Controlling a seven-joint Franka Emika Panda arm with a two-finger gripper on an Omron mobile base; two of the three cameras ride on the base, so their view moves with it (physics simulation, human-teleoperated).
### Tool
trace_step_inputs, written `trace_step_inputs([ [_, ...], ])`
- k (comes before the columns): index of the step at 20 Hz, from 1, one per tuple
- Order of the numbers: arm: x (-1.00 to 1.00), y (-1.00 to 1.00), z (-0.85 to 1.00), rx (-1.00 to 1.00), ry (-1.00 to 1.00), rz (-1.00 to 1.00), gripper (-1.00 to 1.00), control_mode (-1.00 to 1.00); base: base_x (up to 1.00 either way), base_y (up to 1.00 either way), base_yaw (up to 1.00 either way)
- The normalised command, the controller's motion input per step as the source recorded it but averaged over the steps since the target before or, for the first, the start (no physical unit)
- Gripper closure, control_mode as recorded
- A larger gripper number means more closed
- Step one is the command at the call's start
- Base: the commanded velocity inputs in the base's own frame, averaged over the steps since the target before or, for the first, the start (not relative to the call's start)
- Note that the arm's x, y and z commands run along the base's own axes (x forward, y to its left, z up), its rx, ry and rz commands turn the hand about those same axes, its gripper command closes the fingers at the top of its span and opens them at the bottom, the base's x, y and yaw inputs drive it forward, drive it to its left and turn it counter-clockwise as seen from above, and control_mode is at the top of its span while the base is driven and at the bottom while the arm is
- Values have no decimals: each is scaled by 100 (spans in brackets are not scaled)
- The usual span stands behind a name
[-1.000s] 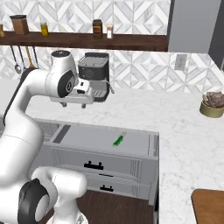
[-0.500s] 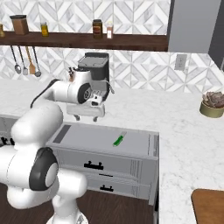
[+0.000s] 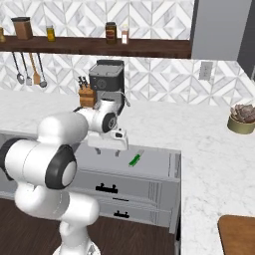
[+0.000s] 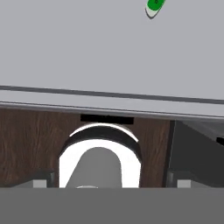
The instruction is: Pick up the knife from the drawer and place it on the cutting board. Then place the meat from the plate to the cutting board.
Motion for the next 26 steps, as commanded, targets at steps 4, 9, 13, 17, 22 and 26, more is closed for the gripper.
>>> trace_step_inputs([
  [4, 53, -14, -71, 10, 0, 0, -100, -100, 0, 0, 0],
  [9, 56, -11, -38, 10, 0, 0, -100, -100, 0, 0, 0],
  [13, 50, -1, -40, 1, 0, 0, -100, -100, 0, 0, 0],
  [17, 29, -1, -43, 0, 0, 2, -100, -100, 0, 0, 0],
  [22, 12, 0, -36, 0, 0, 0, -100, -100, 0, 0, 0],
  [26, 0, 0, -33, 1, 0, 0, -100, -100, 0, 0, 0],
])
